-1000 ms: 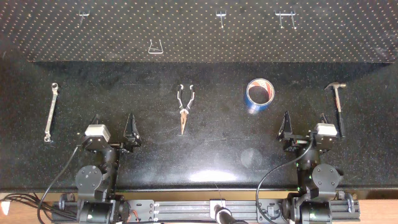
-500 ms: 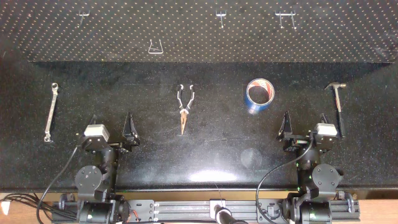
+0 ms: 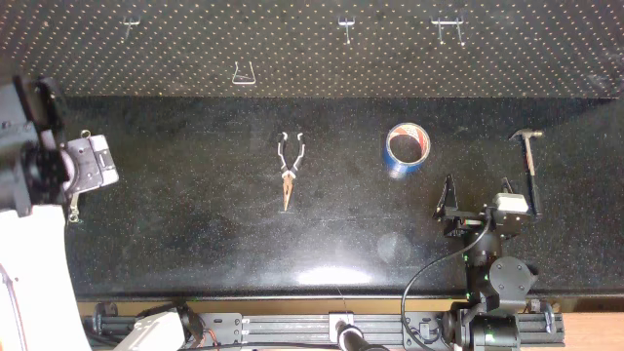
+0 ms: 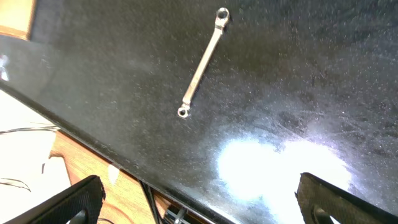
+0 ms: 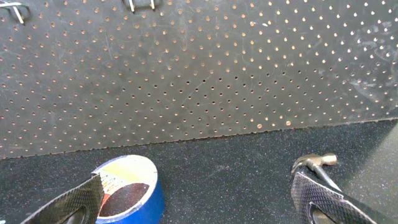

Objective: Place Tools Onto Pegboard

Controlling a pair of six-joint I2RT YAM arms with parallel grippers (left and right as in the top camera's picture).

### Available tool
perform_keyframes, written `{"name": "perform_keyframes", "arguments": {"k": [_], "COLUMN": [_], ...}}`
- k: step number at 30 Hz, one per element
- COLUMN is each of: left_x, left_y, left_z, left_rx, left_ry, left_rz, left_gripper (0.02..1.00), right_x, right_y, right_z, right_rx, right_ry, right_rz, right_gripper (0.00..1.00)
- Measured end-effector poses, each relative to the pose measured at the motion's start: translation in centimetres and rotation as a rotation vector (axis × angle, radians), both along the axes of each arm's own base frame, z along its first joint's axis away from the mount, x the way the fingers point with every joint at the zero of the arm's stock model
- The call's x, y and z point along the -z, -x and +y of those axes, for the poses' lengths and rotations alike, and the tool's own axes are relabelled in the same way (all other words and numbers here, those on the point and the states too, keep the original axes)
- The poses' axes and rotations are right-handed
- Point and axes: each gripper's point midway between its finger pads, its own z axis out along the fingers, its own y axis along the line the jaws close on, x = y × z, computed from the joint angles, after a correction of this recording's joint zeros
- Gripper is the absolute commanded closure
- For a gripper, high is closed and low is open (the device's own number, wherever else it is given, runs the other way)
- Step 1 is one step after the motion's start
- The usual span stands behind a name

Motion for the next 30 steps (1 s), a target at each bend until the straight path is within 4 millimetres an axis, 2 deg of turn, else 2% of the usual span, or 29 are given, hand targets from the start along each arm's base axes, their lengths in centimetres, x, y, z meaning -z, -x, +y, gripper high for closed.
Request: {"name": "perform_keyframes", "arguments": {"k": [1,3,4,5,7,9,12,15,19,23,28,30], "left_x": [0.7,2.4,3.7,4.7,7.8,11.0,15.0,17.8,21.2,24.3,24.6,24.7], "left_y": [-0.1,0.5,0.1,-0.4,-3.2,-4.1,-4.2,-4.8,-6.0,-4.6,-4.4,-4.3], "left_z": [0.4,2.8,4.6,6.0,9.6,11.7,12.0,11.9,12.7,11.4,10.9,10.7], "left_rx": [-0.016,-0.067,-0.035,0.014,0.182,0.256,0.429,0.517,0.544,0.481,0.347,0.312], "left_ry": [0.033,0.094,0.121,0.139,0.153,0.167,0.217,0.253,0.226,0.272,0.323,0.341], "left_rz": [0.015,0.069,0.102,0.118,0.102,0.12,0.225,0.271,0.253,0.252,0.215,0.207], "left_gripper": [0.023,0.023,0.023,0.023,0.023,0.023,0.023,0.023,0.023,0.023,0.02,0.069], "right_x": [0.0,0.0,0.0,0.0,0.0,0.0,0.0,0.0,0.0,0.0,0.0,0.0], "right_y": [0.0,0.0,0.0,0.0,0.0,0.0,0.0,0.0,0.0,0.0,0.0,0.0], "right_z": [0.0,0.0,0.0,0.0,0.0,0.0,0.0,0.0,0.0,0.0,0.0,0.0], "right_rx": [0.0,0.0,0.0,-0.001,0.0,0.0,0.0,0.0,0.0,0.0,0.0,0.0], "right_ry": [0.0,0.0,0.0,0.0,0.0,0.0,0.0,0.0,0.0,0.0,0.0,0.0], "right_rz": [0.0,0.0,-0.001,0.0,-0.001,0.0,0.0,0.0,0.0,0.0,0.0,0.0], "right_gripper": [0.009,0.009,0.009,0.009,0.009,0.009,0.009,0.009,0.009,0.009,0.009,0.009]}}
